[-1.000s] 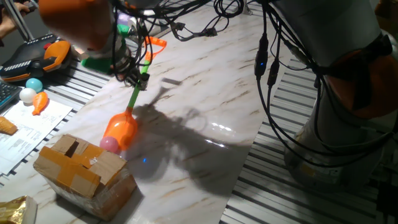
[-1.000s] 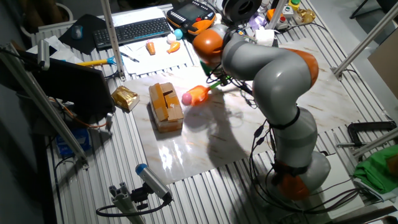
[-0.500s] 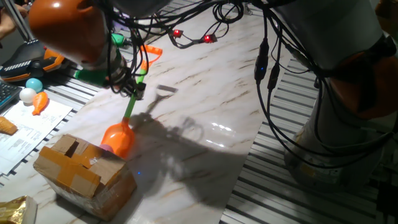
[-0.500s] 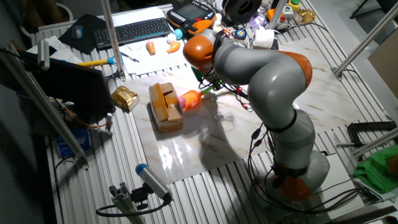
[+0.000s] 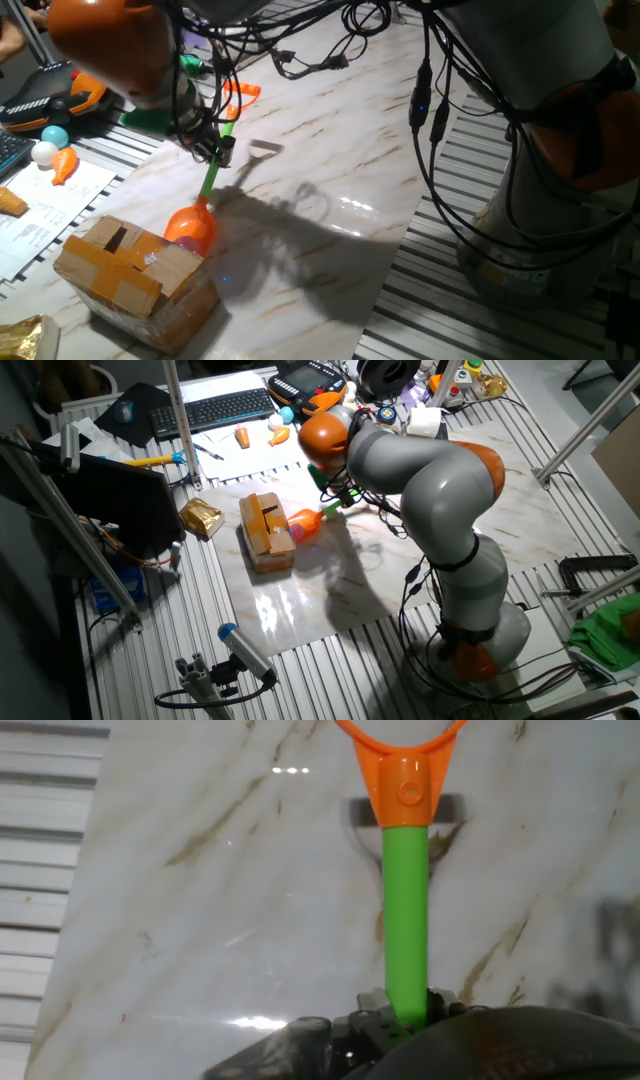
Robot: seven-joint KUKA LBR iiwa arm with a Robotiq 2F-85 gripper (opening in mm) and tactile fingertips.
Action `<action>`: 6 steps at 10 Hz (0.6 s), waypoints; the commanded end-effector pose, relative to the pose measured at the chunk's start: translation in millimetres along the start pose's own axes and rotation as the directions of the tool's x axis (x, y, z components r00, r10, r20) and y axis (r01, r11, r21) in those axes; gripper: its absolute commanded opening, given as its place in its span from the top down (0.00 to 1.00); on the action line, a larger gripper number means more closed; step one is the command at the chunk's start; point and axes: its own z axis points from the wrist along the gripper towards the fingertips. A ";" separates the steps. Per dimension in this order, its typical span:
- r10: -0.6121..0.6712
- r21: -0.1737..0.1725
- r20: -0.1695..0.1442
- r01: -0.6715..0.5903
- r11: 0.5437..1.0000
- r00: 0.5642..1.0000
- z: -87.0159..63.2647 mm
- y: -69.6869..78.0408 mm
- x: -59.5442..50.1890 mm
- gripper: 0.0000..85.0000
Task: Use a shovel to scoop up an object
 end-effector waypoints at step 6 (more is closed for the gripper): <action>-0.004 -0.002 -0.059 0.004 1.000 0.998 12.7 -4.4 5.9 0.99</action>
